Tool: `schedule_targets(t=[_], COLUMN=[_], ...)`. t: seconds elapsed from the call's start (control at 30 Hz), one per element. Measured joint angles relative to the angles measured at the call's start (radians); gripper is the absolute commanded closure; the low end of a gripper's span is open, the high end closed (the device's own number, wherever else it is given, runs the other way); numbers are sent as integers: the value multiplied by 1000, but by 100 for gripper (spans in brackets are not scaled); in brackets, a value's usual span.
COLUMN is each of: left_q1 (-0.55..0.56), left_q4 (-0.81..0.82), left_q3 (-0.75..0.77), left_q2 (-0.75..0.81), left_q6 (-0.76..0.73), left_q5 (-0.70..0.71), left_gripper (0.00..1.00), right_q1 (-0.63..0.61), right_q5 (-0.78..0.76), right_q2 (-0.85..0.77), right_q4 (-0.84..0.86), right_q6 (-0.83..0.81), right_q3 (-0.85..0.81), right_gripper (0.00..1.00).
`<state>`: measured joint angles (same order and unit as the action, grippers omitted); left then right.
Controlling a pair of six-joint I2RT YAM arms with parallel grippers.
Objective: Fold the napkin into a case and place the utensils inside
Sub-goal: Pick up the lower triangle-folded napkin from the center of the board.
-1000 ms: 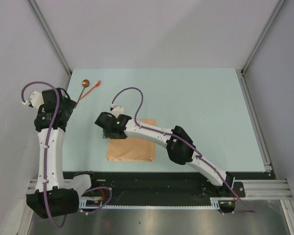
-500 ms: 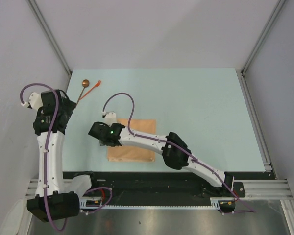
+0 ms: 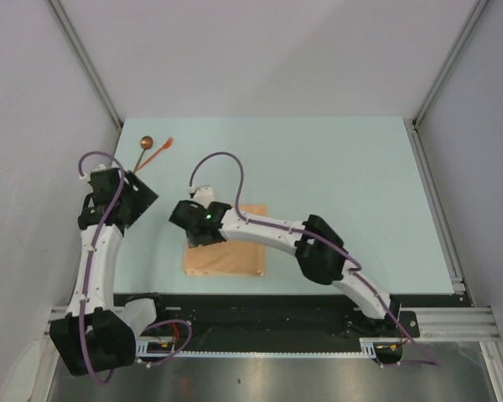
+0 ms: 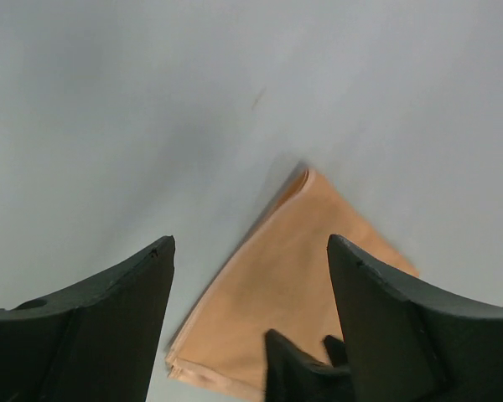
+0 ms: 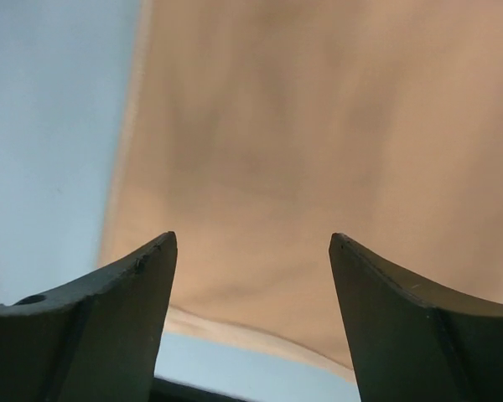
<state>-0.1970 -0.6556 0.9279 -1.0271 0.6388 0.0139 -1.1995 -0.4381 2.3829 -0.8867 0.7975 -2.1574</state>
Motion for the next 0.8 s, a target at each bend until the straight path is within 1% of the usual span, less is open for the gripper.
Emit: schedule_targets(t=[0.03,0.07,0.17,0.27,0.37,0.5,0.6,0.7,0.8], left_q1=[0,0,7,55,158,238,245,260,272], left_q4=[8,23,42,40,41,42,43,53,70], left_q3=[-23,-54,-107,-135,-143,-146,-159,-162,-161], left_q2=[-14,-37,-87,-108,-128,-187,-201,-202,-220], left_q6=[-13,-29,-58,-78,-100,-148,-189,-242,-308], left_q5=[-34,-83,-161,-161,-128,-109,-106,-90,-85], left_gripper=[23,23,22,23,25,26,27,31,32], right_q1=[11,31,93,186,303,396,431,467,502], right_q5=[9,24,70,156,240,327,406,478,536], right_q2=[-50,-134,-357,-593,-771,-880,-921,-946,-971], right_q4=[7,29,103,222,331,436,499,542,577], right_q6=[-16,-42,-98,-153,-205,-269,-307,-330,-339], right_q3=[58,148,357,562,719,858,949,1022,1075], right_gripper=[18,18,18,18,15,12,11,11,11])
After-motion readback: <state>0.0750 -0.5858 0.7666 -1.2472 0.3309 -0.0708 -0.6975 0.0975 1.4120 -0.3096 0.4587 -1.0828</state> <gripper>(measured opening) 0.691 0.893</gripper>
